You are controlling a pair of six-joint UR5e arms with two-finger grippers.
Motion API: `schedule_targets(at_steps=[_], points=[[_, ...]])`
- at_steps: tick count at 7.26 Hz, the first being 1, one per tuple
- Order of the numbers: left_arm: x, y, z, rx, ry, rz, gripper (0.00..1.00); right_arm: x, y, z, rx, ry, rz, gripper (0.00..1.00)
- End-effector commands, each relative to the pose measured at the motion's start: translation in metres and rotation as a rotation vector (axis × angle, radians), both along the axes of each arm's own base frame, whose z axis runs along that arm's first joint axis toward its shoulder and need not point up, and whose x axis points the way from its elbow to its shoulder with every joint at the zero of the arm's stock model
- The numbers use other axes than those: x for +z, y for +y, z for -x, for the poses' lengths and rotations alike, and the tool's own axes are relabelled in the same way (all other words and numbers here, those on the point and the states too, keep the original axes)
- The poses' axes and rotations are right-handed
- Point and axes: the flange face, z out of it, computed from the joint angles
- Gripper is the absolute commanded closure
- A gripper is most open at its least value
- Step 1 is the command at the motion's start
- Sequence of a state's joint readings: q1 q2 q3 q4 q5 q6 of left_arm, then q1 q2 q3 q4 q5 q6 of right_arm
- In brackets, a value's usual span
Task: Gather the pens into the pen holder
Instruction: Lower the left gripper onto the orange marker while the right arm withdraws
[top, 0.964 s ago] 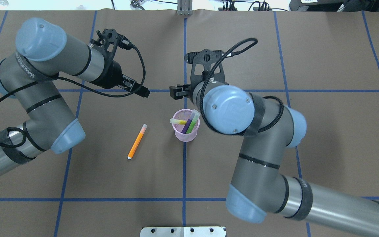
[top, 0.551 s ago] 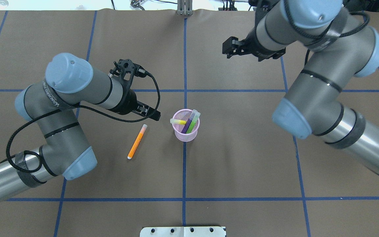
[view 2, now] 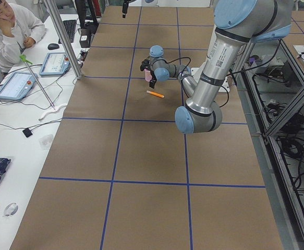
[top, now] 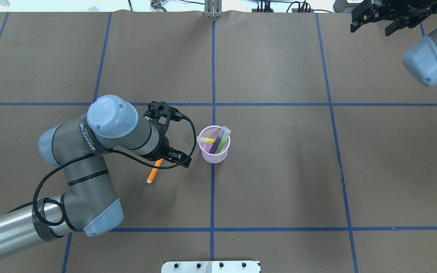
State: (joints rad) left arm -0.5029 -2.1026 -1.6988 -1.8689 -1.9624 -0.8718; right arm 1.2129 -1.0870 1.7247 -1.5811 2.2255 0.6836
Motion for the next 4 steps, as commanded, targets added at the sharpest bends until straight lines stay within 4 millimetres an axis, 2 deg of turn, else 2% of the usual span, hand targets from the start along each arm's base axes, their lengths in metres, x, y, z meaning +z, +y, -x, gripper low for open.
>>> schedule_targets(at_steps=[1, 2, 4], points=[[0.008, 0.007, -0.008, 0.014, -0.025, -0.024, 0.08, 0.058, -0.021, -0.065, -0.051, 0.04, -0.025, 0.0], [0.009, 0.0, -0.004, 0.028, -0.031, -0.063, 0.14, 0.059, -0.022, -0.068, -0.06, 0.029, -0.029, 0.0], [0.022, -0.012, -0.003, -0.006, -0.068, -0.045, 0.14, 0.062, -0.021, -0.068, -0.061, 0.03, -0.024, 0.0]])
